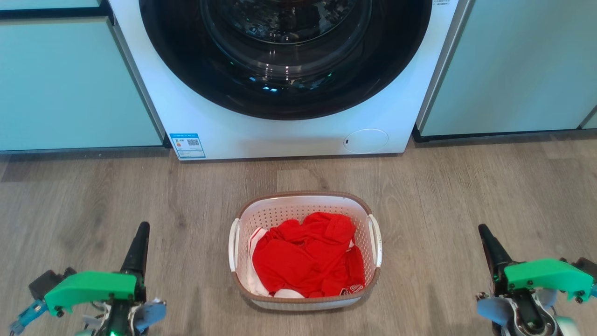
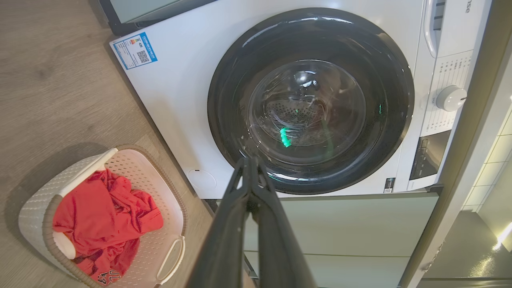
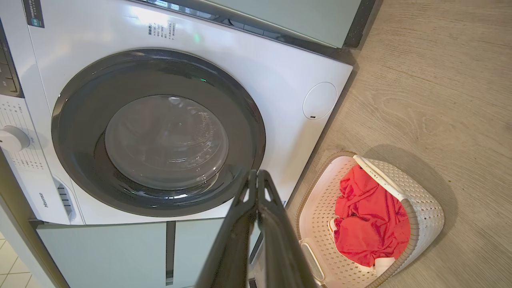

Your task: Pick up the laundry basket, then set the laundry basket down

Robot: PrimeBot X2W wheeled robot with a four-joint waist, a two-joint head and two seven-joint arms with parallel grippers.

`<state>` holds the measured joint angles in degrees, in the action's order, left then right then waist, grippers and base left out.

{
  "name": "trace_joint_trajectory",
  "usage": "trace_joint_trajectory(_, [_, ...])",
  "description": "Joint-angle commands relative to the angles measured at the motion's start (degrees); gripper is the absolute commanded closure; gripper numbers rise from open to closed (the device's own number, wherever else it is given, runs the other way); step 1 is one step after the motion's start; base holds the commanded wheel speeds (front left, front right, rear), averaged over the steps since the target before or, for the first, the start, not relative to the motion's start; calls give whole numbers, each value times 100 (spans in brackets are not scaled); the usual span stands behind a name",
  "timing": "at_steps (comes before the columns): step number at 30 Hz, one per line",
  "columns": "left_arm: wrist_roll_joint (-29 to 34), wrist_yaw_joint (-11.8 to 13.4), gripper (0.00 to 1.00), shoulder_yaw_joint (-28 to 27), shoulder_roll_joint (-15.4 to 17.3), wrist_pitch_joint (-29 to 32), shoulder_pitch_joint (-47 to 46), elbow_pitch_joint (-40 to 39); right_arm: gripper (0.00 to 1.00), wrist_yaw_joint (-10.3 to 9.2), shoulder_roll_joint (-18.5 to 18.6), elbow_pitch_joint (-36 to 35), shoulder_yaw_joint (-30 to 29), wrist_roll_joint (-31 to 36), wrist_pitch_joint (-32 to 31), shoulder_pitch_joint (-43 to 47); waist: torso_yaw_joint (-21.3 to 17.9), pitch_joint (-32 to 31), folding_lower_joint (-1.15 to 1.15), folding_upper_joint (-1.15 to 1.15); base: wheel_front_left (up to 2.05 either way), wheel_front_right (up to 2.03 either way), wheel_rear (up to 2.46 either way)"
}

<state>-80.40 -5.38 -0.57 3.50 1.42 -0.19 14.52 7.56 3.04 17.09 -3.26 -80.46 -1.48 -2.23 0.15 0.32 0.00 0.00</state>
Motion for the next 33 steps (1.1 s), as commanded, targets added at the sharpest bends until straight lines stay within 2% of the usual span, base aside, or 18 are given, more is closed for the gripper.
trace_joint_trajectory(1, [-146,-54,100,-194,87,37,-340,-142,100,-6,106,-235,62,-154,-48,-302,-1,-1,0,0,0,0,0])
trace_joint_trajectory(19, [-1332,-211,100,-408,73,356,-584,-55,100,-8,105,-316,-159,-1310,-367,-380,-15,-14,0,0,0,0,0])
trace_joint_trajectory(33, [-1307,-211,100,-438,52,380,-586,-54,100,-8,86,-315,-187,-1287,-389,-383,-15,-14,0,0,0,0,0])
